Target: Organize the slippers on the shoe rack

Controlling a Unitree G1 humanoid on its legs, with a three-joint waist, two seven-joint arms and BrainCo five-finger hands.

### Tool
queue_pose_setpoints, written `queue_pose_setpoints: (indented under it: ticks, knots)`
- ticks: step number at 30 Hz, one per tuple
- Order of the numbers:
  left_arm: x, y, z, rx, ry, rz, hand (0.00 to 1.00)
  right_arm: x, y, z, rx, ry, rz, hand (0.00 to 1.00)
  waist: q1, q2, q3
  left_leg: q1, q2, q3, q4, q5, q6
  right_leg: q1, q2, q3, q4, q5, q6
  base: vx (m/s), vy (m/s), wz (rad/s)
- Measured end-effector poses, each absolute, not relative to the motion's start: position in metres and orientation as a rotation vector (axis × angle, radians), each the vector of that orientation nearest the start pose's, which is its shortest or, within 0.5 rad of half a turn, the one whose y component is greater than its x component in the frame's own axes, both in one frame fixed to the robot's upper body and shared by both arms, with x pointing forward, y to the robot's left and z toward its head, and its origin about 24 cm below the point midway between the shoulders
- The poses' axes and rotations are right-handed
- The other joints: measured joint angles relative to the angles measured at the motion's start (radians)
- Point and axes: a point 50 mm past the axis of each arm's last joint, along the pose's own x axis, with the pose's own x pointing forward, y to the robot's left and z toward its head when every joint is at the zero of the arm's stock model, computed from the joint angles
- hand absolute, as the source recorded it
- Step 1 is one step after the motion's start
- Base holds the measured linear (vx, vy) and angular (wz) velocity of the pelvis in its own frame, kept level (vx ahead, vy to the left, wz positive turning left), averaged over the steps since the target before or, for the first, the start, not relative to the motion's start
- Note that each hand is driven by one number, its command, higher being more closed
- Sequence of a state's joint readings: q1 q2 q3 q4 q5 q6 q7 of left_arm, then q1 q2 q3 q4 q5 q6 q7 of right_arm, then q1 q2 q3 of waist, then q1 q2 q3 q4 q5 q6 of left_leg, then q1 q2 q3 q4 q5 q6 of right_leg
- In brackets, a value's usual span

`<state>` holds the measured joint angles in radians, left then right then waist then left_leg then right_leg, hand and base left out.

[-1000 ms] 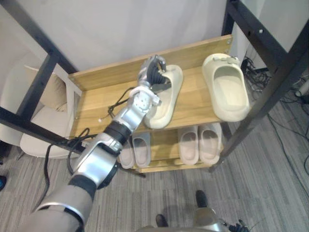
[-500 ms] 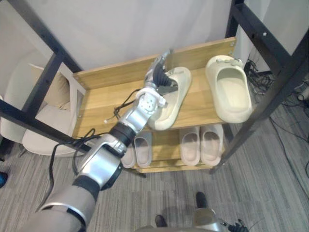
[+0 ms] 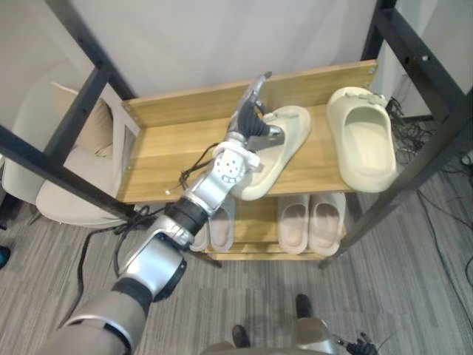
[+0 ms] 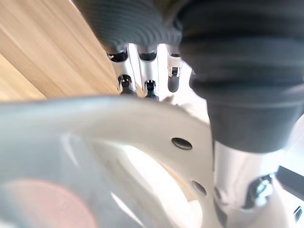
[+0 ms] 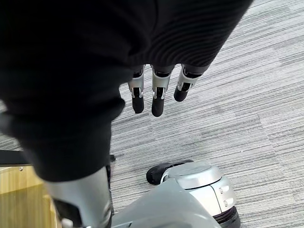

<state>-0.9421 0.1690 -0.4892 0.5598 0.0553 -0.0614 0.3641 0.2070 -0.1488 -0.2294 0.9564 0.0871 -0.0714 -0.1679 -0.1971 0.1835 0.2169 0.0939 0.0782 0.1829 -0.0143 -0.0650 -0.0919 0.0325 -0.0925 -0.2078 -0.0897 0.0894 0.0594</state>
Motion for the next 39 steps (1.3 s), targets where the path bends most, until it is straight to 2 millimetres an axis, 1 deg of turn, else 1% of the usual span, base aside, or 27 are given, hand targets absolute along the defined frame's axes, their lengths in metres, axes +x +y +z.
queue_pose_setpoints:
  ticks: [5, 11, 16, 22, 25, 27, 29, 33, 35, 39]
  knots:
    - [0.37, 0.042, 0.186, 0.46, -0.48, -0.152, 0.0, 0.061, -0.251, -0.15, -0.057, 1.054, -0.53, 0.0, 0.011, -0.005, -0.002, 0.0, 0.001, -0.001, 0.0, 0.0, 0.0, 0.0, 0.001, -0.002, 0.0, 0.0, 0.0, 0.0, 0.0, 0.0]
    - [0.367, 0.042, 0.187, 0.445, -0.491, -0.156, 0.0, 0.061, -0.249, -0.151, -0.058, 1.059, -0.52, 0.0, 0.026, -0.023, -0.011, 0.0, -0.001, -0.003, 0.0, 0.0, 0.0, 0.001, 0.0, -0.003, 0.001, 0.0, 0.0, 0.0, 0.0, 0.0]
    - [0.365, 0.044, 0.19, 0.394, -0.493, -0.156, 0.0, 0.061, -0.248, -0.151, -0.061, 1.06, -0.516, 0.0, 0.03, -0.031, -0.016, 0.0, -0.001, -0.003, 0.0, 0.0, 0.001, 0.001, 0.0, -0.004, 0.001, 0.0, 0.0, 0.0, 0.0, 0.0]
    - [0.355, 0.056, 0.194, 0.271, -0.526, -0.131, 0.0, 0.06, -0.249, -0.151, -0.063, 1.063, -0.517, 0.0, 0.04, -0.035, -0.019, 0.001, -0.001, -0.004, 0.001, 0.001, 0.002, 0.003, 0.0, -0.006, 0.001, 0.001, -0.001, 0.0, 0.0, 0.0]
    - [0.347, 0.066, 0.19, 0.189, -0.519, -0.128, 0.0, 0.06, -0.249, -0.151, -0.068, 1.063, -0.516, 0.0, 0.043, -0.035, -0.019, 0.001, -0.001, -0.005, 0.001, 0.003, 0.004, 0.004, 0.001, -0.008, 0.001, 0.002, -0.003, 0.0, 0.0, 0.0]
    - [0.34, 0.074, 0.184, 0.134, -0.512, -0.132, 0.0, 0.058, -0.249, -0.151, -0.068, 1.066, -0.517, 0.0, 0.048, -0.035, -0.02, 0.001, -0.001, -0.007, 0.001, 0.005, 0.005, 0.004, 0.001, -0.009, 0.001, 0.002, -0.004, 0.0, 0.0, 0.0]
    - [0.331, 0.077, 0.174, 0.063, -0.486, -0.155, 0.0, 0.055, -0.249, -0.152, -0.068, 1.077, -0.519, 0.0, 0.064, -0.038, -0.024, 0.0, -0.001, -0.01, 0.001, 0.006, 0.005, 0.004, 0.001, -0.011, 0.001, 0.003, -0.004, 0.0, 0.0, 0.04]
    - [0.316, 0.083, 0.151, 0.003, -0.416, -0.188, 0.0, 0.049, -0.248, -0.154, -0.066, 1.106, -0.518, 0.0, 0.086, -0.057, -0.04, -0.006, 0.0, -0.03, 0.001, 0.012, 0.005, 0.009, 0.0, -0.031, 0.001, 0.001, -0.007, -0.01, -0.005, 0.13]
    - [0.309, 0.087, 0.138, -0.024, -0.373, -0.195, 0.0, 0.049, -0.247, -0.154, -0.067, 1.108, -0.515, 0.0, 0.094, -0.064, -0.045, -0.005, 0.001, -0.036, 0.001, 0.012, 0.005, 0.015, 0.0, -0.036, 0.0, 0.0, -0.008, -0.02, -0.01, 0.1]
    - [0.298, 0.093, 0.116, -0.036, -0.304, -0.188, 0.0, 0.05, -0.246, -0.155, -0.074, 1.109, -0.499, 0.0, 0.098, -0.071, -0.054, -0.004, 0.002, -0.043, 0.001, 0.012, 0.005, 0.021, 0.0, -0.043, 0.0, -0.003, -0.007, -0.01, -0.005, 0.06]
